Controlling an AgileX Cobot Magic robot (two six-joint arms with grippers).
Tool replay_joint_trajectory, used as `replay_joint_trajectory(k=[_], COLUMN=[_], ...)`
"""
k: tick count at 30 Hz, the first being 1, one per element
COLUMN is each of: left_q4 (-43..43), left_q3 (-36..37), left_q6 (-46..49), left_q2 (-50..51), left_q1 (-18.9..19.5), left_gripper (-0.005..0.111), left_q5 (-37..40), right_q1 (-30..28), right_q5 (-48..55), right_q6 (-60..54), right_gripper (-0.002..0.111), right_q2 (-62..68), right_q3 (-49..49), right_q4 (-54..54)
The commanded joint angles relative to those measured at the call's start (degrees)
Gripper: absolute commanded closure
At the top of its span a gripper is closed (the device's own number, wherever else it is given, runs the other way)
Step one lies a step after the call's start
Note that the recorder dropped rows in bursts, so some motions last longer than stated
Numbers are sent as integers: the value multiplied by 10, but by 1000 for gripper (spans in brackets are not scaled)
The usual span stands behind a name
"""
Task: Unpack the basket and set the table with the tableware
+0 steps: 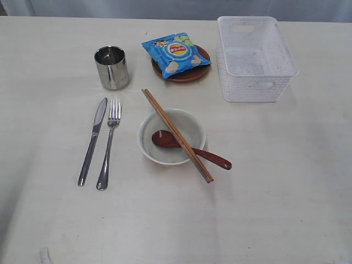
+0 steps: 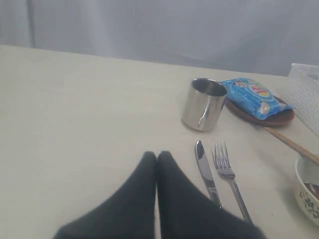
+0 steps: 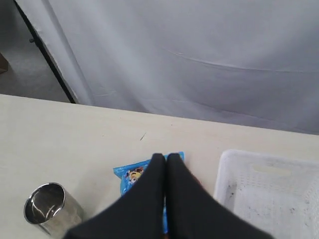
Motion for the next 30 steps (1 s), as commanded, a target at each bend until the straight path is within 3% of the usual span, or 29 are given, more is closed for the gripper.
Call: replay_joint_trajectory(k=[1, 15, 30], left_q4=[-5, -5, -5], left_q3=[2, 2, 2], left_q6=[0, 0, 0], left_q2=[-2, -2, -2], left_q1=[1, 1, 1], left_gripper=[107, 107, 107], left_q5=[-6, -6, -6], right_q1=[1, 0, 0], right_q5=[-15, -13, -18], right_q6=[-7, -7, -1], right_gripper=[108, 108, 108], right_q2=[-17, -38, -324], right_q3=[5, 9, 18], right_q4=[2, 2, 2])
